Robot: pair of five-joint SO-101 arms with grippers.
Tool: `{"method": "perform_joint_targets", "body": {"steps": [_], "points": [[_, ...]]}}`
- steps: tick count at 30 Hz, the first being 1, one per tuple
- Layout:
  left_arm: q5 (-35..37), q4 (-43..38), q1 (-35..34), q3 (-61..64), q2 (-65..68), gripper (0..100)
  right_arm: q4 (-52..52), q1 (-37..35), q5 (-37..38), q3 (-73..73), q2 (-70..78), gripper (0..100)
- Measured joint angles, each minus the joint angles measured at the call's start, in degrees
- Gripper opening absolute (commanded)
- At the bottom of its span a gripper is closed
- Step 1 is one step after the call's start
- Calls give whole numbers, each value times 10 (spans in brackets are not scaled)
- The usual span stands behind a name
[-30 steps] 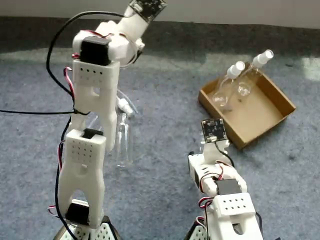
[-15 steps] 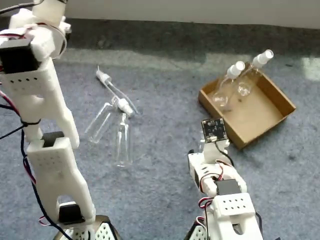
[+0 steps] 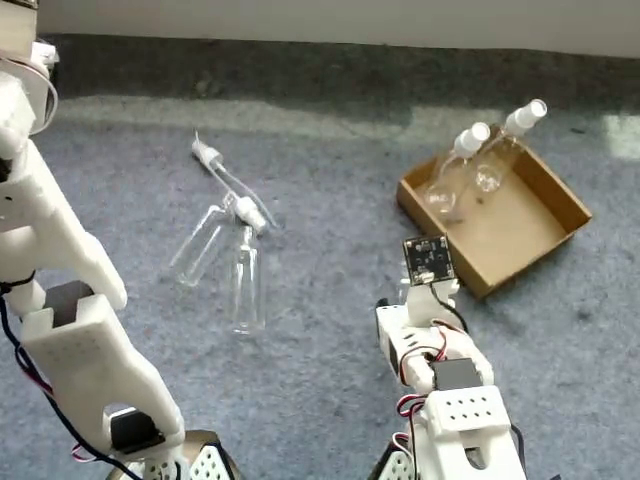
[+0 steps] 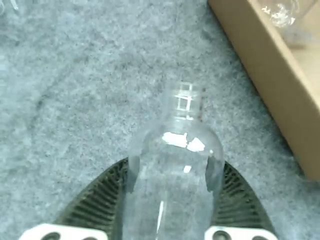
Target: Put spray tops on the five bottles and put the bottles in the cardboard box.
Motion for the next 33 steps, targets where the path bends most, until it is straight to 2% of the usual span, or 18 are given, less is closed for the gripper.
{"method": "perform_joint_targets", "body": {"steps": [13, 23, 33], "points": [[0, 0, -11, 21, -119, 6, 0, 0, 0, 2, 0, 128], [0, 0, -11, 287, -284, 6, -5, 0, 0, 11, -1, 128], [0, 0, -11, 469, -427, 6, -5, 0, 0, 11, -1, 128]]}}
